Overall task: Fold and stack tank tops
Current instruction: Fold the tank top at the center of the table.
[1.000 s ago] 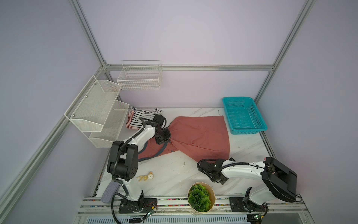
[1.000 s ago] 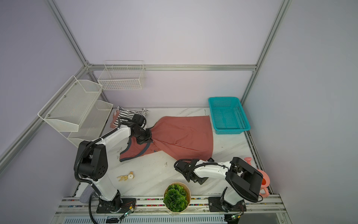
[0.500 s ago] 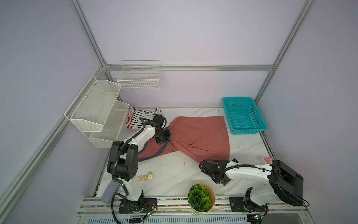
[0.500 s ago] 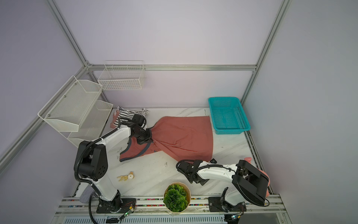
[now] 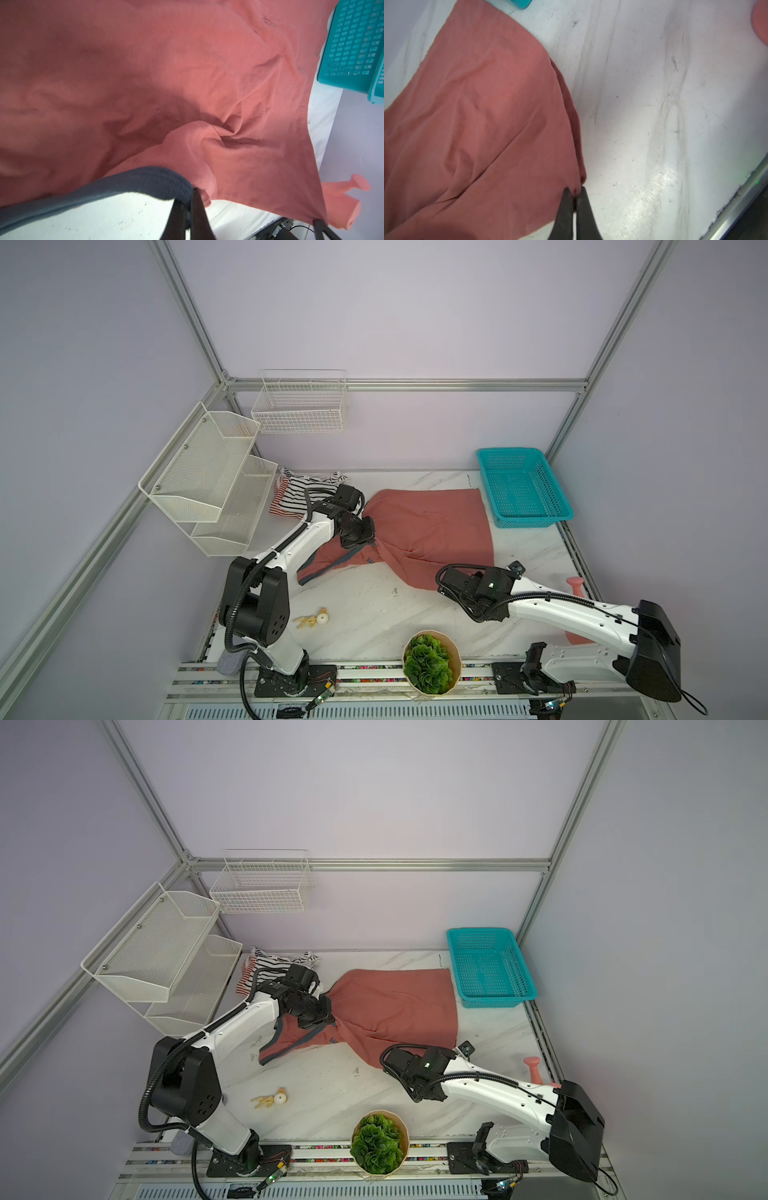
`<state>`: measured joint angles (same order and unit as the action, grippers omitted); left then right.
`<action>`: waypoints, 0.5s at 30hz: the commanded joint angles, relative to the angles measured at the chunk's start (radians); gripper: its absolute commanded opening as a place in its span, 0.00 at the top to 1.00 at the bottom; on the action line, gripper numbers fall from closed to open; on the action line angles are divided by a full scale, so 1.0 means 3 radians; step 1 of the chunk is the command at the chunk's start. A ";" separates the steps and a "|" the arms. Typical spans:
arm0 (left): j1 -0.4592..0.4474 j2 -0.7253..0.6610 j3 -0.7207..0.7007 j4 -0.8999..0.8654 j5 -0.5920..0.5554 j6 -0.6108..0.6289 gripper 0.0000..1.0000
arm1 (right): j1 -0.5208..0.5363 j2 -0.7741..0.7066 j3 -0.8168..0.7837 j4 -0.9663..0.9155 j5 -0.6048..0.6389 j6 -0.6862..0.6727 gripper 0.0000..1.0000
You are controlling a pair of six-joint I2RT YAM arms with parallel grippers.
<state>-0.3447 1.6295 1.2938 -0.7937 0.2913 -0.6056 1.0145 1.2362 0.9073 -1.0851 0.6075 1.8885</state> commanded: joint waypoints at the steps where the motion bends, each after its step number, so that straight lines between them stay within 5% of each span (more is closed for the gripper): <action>1: -0.0079 -0.0193 -0.0160 -0.0229 -0.0115 0.0228 1.00 | -0.0196 -0.0107 0.0073 -0.0242 0.0177 -0.0084 1.00; 15: -0.0492 -0.0455 -0.0712 -0.0564 -0.0360 0.0168 1.00 | -0.1380 0.0358 0.0677 0.0083 0.0231 -0.2088 1.00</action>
<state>-0.4904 1.5299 1.1130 -0.9405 0.2188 -0.5560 0.6449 1.3140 1.0908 -1.0851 0.6651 1.4441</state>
